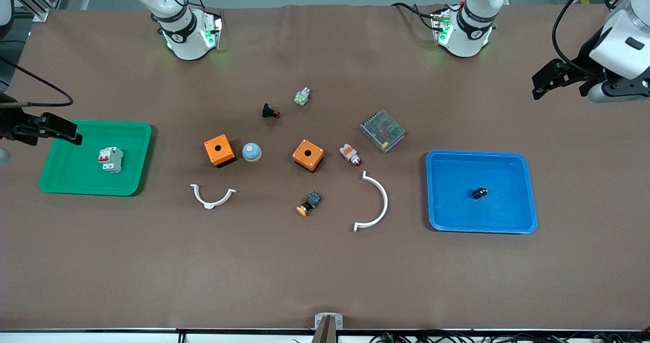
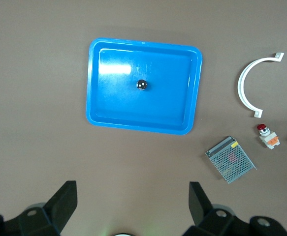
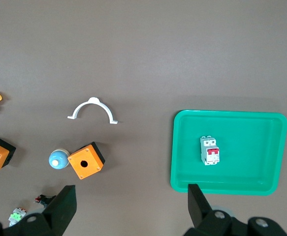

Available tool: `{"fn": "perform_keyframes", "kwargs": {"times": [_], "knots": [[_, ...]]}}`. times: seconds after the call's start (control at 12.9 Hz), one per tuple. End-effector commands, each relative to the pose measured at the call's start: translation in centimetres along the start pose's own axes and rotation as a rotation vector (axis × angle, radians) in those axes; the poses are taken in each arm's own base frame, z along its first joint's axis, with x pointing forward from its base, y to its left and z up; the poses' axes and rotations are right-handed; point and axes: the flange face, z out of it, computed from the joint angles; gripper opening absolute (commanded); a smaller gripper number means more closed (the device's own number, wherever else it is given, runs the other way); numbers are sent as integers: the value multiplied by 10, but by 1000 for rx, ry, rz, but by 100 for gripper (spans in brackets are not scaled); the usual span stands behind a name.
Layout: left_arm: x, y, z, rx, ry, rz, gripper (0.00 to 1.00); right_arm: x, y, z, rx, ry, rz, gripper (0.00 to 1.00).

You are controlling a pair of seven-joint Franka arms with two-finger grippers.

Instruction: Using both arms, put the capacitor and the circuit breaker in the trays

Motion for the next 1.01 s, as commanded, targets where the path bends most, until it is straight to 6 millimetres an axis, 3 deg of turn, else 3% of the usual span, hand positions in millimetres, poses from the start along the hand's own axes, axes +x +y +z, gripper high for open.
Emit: {"fn": "perform_keyframes", "kwargs": {"times": [0.0,0.23,0.7,0.78,0.93], "knots": [[-5,-1,-5,16,2,-3,100,-5,-4,0,8,-32,-16,100],[-4,-5,-7,14,8,-6,100,-5,5,-2,8,-21,0,100],[1,-28,-16,5,26,-15,100,-2,1,-5,-1,13,-8,100],[1,-29,-16,4,26,2,100,-6,10,-11,7,29,1,100],[1,-28,-16,6,25,17,100,-6,5,-14,4,38,-19,100]]}}
